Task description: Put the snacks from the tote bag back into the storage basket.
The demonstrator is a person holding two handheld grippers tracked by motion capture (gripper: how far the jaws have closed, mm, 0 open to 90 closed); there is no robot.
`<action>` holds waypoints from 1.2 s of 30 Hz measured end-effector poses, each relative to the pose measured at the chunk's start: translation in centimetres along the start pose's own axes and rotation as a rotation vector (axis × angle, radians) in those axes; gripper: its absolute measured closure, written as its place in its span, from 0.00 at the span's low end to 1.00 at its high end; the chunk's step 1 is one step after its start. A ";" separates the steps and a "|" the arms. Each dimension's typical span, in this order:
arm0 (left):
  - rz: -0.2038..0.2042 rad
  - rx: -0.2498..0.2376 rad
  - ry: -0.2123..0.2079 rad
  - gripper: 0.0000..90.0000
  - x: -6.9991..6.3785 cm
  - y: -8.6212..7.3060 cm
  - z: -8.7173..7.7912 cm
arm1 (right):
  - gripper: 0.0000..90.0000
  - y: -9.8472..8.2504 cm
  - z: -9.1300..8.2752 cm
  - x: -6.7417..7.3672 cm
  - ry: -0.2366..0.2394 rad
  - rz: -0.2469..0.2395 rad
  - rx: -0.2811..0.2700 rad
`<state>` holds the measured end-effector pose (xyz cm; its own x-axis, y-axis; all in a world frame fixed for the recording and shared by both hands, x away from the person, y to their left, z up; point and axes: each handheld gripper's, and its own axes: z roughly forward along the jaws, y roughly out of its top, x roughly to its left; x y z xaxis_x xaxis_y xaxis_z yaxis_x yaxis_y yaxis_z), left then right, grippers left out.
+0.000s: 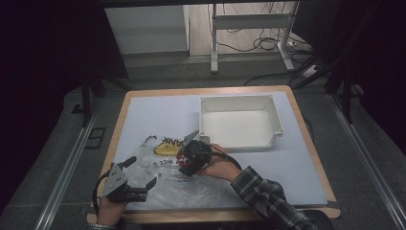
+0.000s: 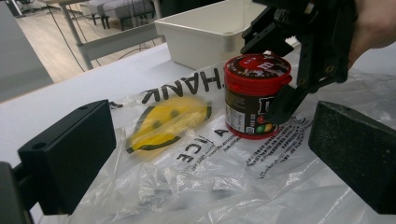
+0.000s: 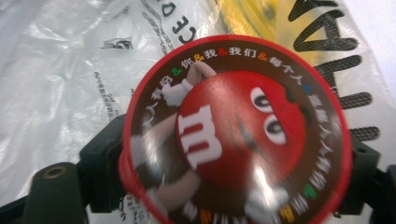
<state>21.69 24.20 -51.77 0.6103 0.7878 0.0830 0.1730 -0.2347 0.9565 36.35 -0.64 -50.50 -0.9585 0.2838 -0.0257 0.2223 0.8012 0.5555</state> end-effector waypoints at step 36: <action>0.002 -0.004 0.008 0.01 0.0 0.0 -0.1 | 0.28 0.6 -0.8 0.8 -0.012 -0.032 0.027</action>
<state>21.64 24.26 -51.73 0.6040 0.7923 0.0868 0.1693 -0.2340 0.9574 35.61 -0.42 -49.50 -0.9631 0.2637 -0.0535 0.1960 0.8239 0.5317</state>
